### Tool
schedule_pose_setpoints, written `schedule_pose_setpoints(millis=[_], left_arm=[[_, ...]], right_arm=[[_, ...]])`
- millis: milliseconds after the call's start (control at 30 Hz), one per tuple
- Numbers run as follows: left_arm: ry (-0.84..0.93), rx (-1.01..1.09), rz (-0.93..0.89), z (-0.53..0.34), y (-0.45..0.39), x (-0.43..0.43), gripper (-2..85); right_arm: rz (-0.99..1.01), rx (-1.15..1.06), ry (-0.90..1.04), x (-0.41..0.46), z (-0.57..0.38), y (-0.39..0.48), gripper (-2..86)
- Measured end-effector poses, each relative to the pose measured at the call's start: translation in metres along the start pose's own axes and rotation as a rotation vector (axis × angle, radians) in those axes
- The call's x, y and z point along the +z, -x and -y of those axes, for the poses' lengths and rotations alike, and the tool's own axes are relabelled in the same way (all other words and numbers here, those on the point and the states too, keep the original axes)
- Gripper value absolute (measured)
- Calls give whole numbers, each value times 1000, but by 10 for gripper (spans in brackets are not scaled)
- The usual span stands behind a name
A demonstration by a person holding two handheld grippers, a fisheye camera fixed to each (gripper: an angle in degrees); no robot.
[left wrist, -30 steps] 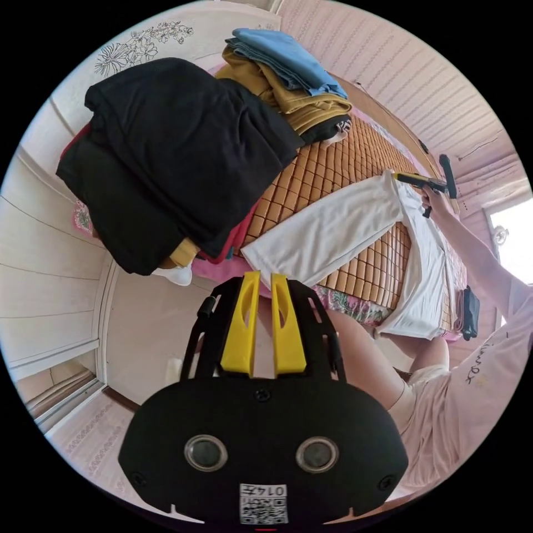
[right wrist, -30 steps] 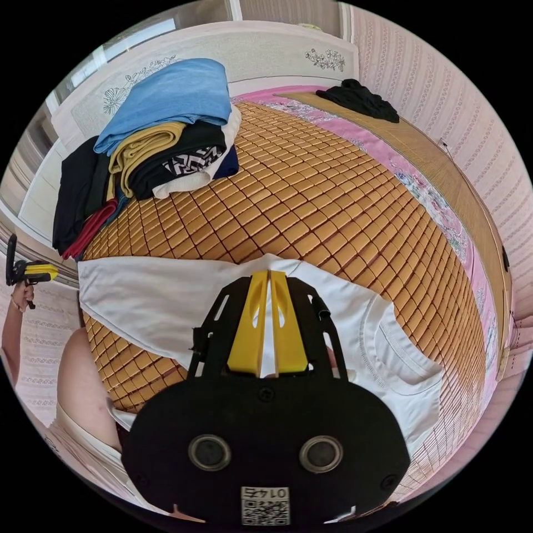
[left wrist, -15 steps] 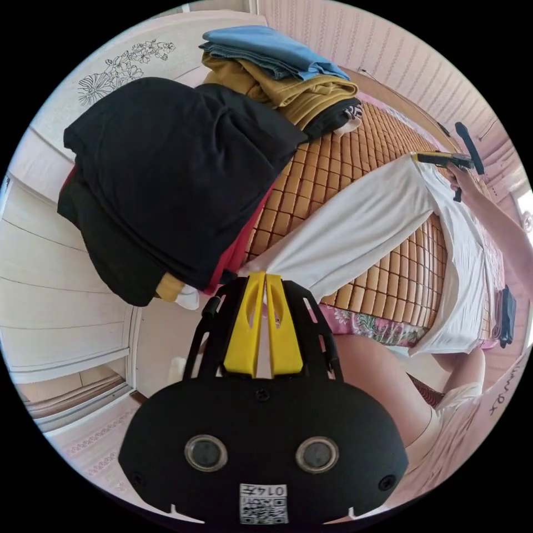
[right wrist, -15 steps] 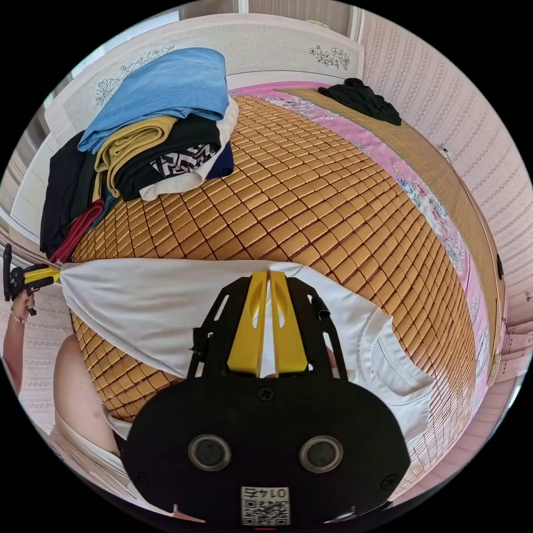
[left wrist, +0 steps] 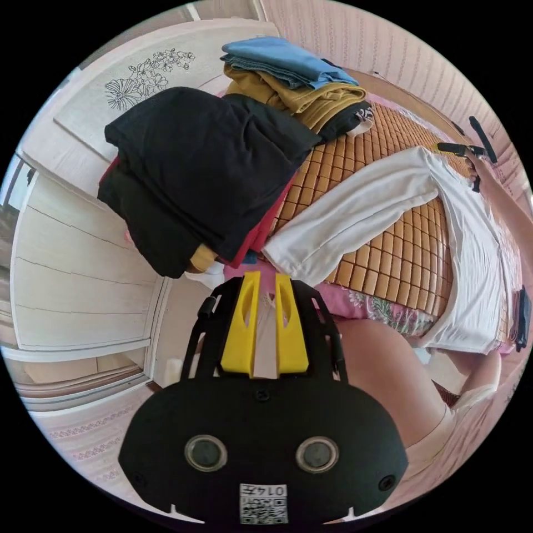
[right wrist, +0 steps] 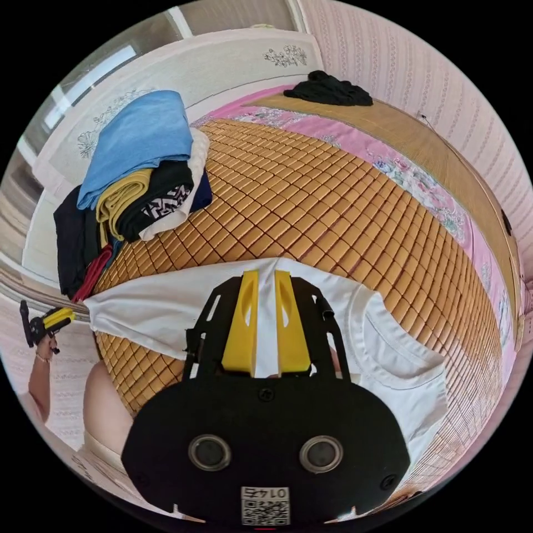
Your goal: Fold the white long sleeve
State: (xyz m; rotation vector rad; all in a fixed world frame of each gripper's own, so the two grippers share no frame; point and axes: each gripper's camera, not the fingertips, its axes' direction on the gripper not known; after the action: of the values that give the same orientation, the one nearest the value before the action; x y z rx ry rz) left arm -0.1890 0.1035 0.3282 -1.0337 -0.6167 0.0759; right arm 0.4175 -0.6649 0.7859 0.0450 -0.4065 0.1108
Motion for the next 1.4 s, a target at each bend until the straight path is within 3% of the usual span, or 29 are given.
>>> schedule_pose_setpoints(millis=[67,267,400,500,633,700,833,967,1067,1233,1333,1400], left_arm=[[-16,48,20,-2,-15,-14,45],[-179,410,-242,84,-122,-26,52],[-228,588,-365,185,-222,-4,60],[-191,584,-444,249,-283,20,79],[-26,609,-316,289,-340,60,56],[-72,693,-222,289,-359,55,22],[-113,718,-151,293,-365,54,21],[-51,633,-257,302,-351,63,56],[-104,635,-232,287,-325,44,60],[-197,673,-143,214,-260,-1,62],[-128,636,-242,145,-220,-10,65],[-34,581,-343,84,-199,-4,70]], right_arm=[[-14,-28,-16,-22,-22,-20,82],[-301,135,74,-51,-95,-120,96],[-288,269,77,-47,-119,-160,102],[-304,291,98,-35,-125,-171,81],[-282,264,141,-21,-133,-175,19],[-295,224,145,-22,-136,-175,6],[-315,242,98,-26,-139,-183,4],[-285,291,117,-15,-149,-189,29],[-258,277,98,-29,-163,-189,67],[-283,353,-114,-100,-239,-181,75],[-256,369,-149,-133,-319,-144,73],[-204,393,-70,-132,-388,-102,75]])
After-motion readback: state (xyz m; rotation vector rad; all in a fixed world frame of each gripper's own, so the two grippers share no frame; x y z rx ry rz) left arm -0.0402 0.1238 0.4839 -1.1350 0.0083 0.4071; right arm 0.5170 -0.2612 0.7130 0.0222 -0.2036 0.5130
